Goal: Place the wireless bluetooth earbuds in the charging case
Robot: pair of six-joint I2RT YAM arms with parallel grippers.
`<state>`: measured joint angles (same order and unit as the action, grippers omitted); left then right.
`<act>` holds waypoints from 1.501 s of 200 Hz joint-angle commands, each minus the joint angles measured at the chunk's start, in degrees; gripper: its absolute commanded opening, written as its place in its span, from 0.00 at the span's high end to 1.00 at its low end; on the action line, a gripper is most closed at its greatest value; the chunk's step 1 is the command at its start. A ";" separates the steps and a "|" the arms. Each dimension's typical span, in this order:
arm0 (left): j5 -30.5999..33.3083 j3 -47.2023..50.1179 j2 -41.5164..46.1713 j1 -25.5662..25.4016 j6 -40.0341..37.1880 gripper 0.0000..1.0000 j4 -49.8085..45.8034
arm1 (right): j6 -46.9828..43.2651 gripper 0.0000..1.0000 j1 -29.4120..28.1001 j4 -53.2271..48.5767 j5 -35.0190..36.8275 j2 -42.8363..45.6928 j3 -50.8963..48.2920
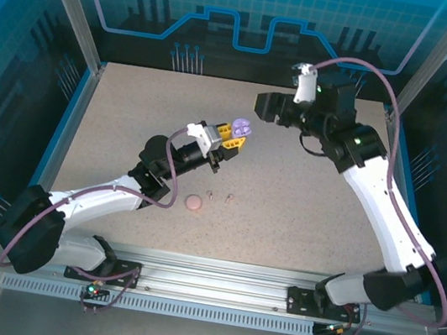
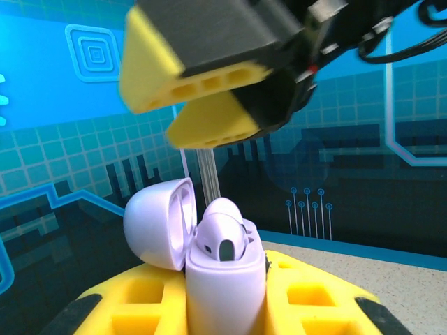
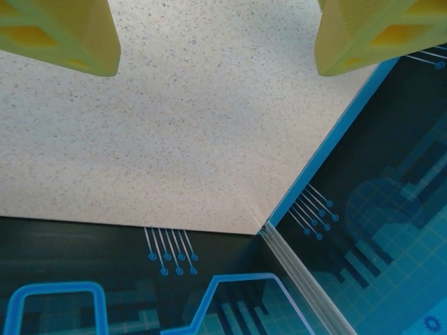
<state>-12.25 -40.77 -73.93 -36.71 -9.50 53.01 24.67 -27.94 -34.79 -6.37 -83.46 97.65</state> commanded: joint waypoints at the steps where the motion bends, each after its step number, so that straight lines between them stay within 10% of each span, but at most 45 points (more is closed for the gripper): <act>1: -1.36 0.35 0.13 -0.45 1.74 1.00 2.57 | 1.48 0.25 0.24 -6.40 -3.04 -5.03 4.71; 76: -1.22 0.17 -1.22 -0.95 2.11 1.00 3.08 | 0.56 0.25 -1.87 -9.69 -3.57 -10.44 8.64; 173: -0.37 -1.12 -1.11 -0.96 0.84 1.00 1.48 | 0.76 0.26 -3.41 -9.01 -1.76 3.92 -6.98; 300: 2.68 -3.73 -14.50 -4.93 11.73 1.00 -2.66 | 10.78 0.20 13.70 -1.59 3.09 18.10 -31.85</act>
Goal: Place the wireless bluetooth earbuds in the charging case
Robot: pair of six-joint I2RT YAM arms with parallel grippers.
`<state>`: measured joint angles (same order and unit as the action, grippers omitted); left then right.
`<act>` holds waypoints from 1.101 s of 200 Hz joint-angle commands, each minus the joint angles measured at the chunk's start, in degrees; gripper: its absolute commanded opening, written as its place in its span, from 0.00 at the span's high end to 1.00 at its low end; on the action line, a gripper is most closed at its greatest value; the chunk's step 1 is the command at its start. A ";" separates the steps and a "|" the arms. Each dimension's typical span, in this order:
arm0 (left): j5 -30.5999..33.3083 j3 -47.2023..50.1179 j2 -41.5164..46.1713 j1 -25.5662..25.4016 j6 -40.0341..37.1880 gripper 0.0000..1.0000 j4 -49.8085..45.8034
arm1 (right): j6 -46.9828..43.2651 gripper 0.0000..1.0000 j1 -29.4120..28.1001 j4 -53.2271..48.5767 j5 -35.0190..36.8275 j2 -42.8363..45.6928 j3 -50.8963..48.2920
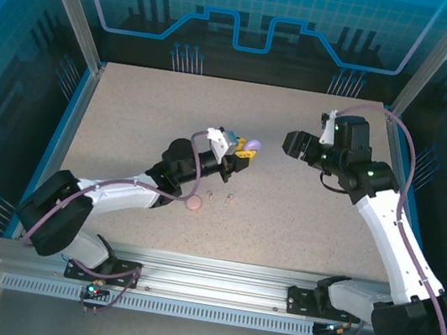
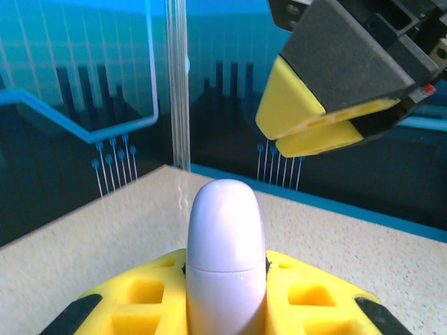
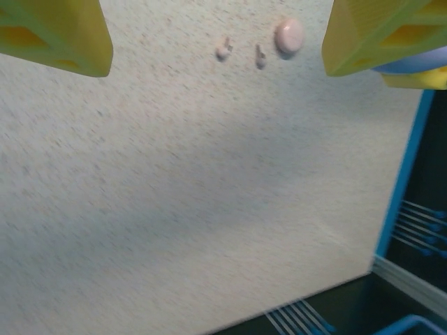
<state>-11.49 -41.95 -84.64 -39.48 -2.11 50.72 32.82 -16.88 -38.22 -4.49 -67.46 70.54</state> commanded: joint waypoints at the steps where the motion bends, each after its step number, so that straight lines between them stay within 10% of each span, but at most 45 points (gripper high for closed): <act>1: 2.00 -2.58 -4.00 -2.21 4.46 1.00 -0.40 | 2.66 0.20 2.78 1.92 1.18 2.17 -4.91; 220: 5.51 -6.04 -14.49 -6.78 10.25 1.00 6.19 | 11.98 0.14 -4.71 19.51 -8.47 -2.00 -15.32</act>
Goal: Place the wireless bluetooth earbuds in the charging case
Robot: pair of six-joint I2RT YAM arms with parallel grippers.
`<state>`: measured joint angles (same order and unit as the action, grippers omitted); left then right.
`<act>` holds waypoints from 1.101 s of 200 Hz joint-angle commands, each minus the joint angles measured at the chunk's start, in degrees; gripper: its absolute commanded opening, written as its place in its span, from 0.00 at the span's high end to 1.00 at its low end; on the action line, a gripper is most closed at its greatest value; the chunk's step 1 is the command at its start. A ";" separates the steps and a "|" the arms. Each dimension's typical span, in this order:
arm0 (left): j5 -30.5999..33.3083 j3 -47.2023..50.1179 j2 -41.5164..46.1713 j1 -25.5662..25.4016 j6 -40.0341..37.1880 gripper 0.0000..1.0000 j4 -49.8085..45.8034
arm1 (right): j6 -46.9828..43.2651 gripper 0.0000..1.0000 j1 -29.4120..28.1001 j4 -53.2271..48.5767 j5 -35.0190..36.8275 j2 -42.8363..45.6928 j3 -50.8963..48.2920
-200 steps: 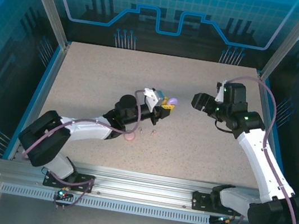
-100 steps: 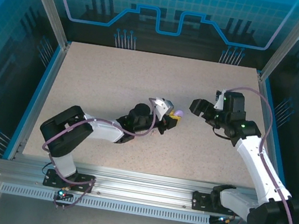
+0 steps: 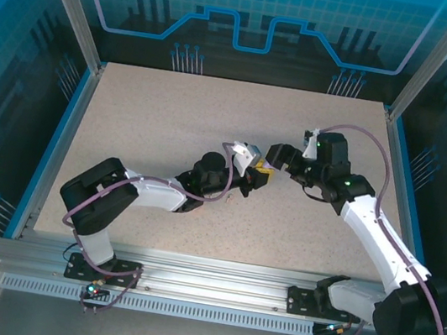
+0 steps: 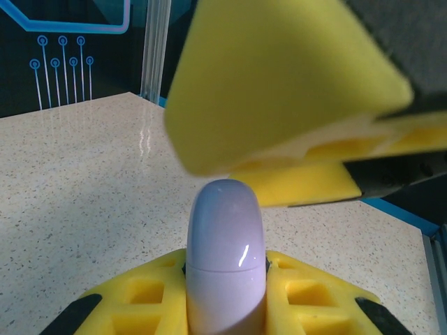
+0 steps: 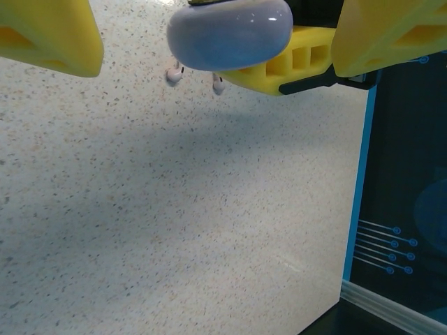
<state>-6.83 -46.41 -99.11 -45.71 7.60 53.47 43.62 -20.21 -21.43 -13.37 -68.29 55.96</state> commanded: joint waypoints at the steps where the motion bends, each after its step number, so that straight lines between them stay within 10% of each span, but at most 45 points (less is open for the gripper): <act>1: 0.85 -1.58 -0.03 -0.54 0.52 1.00 3.46 | 1.20 0.14 -1.40 2.80 0.38 -1.20 -0.76; 96: 2.70 -2.34 -5.82 -0.43 6.97 1.00 2.48 | 8.85 0.13 5.52 -3.12 12.76 1.05 -3.91; 220: 0.30 -9.97 -14.66 -0.38 29.63 1.00 -13.95 | 5.80 0.13 12.60 -8.02 11.70 9.05 -4.97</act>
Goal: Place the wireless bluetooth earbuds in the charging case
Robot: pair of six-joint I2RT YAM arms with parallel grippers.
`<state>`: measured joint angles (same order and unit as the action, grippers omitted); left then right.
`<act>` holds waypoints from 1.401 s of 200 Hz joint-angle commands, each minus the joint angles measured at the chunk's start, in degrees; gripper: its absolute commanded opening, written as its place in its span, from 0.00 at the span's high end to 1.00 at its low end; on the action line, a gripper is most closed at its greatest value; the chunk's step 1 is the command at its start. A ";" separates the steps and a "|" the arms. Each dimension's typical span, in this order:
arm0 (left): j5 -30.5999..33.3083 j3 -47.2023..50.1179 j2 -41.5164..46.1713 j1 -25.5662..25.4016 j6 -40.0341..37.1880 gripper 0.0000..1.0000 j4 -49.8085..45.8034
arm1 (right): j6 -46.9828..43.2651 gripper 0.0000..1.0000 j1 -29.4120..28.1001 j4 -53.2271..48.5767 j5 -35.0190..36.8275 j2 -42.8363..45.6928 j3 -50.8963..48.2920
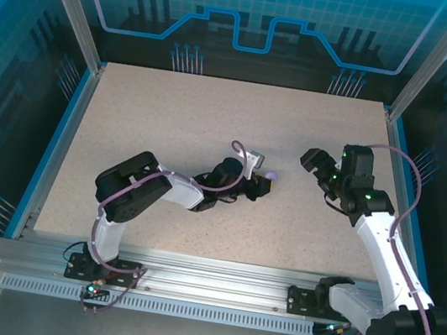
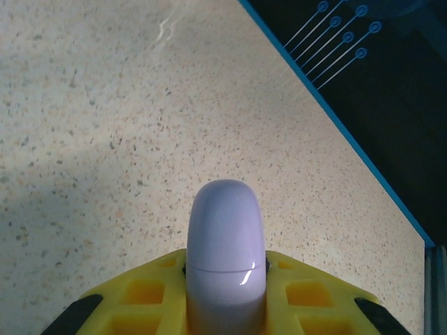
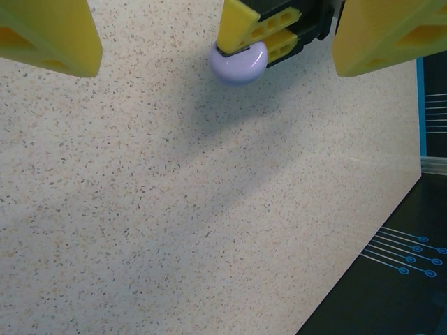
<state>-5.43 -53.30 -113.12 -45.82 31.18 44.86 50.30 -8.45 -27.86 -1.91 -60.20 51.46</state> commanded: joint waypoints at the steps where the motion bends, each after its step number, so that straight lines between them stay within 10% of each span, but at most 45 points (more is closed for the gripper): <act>1: -1.08 -3.20 -0.68 -0.25 6.04 1.00 -5.89 | -0.85 0.13 0.82 -1.59 0.24 0.97 -0.47; 152: -1.24 -21.18 -8.54 1.41 12.85 0.87 -33.18 | -1.32 0.13 0.88 -0.79 -0.37 0.25 0.04; 280: 0.85 -22.28 -6.18 3.65 9.26 0.50 -38.97 | -1.48 0.13 0.64 -2.73 -0.12 1.39 1.27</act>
<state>-5.78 -74.87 -121.78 -43.11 42.98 8.84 49.50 -8.45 -28.73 -1.93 -60.20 51.42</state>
